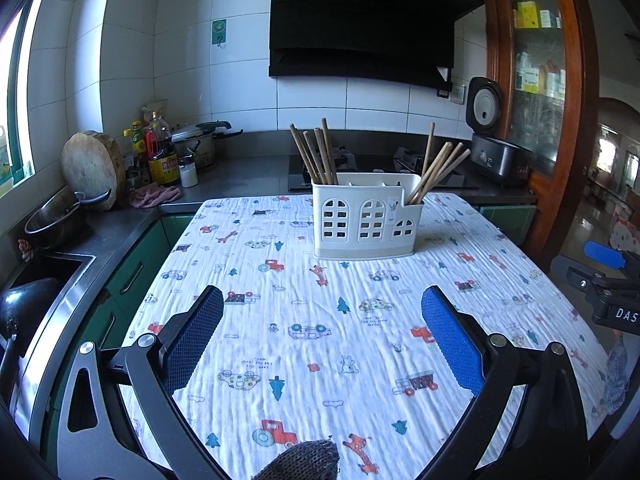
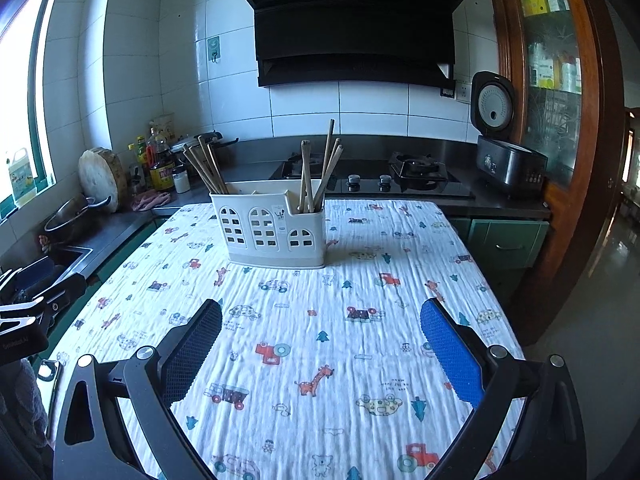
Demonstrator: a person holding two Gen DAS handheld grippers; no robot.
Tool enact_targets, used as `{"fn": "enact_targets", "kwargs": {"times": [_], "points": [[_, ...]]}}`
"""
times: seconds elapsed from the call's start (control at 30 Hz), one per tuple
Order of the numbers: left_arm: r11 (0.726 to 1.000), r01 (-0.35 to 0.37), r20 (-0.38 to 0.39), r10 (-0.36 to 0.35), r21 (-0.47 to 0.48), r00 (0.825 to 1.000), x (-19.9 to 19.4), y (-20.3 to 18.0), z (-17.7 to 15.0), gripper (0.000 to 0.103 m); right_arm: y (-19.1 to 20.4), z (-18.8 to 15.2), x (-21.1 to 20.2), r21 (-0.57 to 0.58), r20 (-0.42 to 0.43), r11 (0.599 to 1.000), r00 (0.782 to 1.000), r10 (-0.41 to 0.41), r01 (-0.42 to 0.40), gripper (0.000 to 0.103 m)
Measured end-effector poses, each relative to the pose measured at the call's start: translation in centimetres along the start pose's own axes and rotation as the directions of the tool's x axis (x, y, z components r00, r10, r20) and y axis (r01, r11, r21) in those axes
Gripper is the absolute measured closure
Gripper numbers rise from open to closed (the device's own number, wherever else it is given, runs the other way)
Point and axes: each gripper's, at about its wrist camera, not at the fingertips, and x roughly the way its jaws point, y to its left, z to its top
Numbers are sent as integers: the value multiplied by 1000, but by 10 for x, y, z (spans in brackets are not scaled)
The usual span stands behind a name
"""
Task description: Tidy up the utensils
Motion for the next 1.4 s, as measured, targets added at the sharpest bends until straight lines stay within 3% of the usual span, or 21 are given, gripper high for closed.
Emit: {"fn": "enact_targets", "kwargs": {"times": [1.4], "points": [[1000, 23, -33, -23, -3, 999, 1, -7, -6, 5, 7, -5, 1, -22, -18, 1000, 1000, 20, -20, 7]]}}
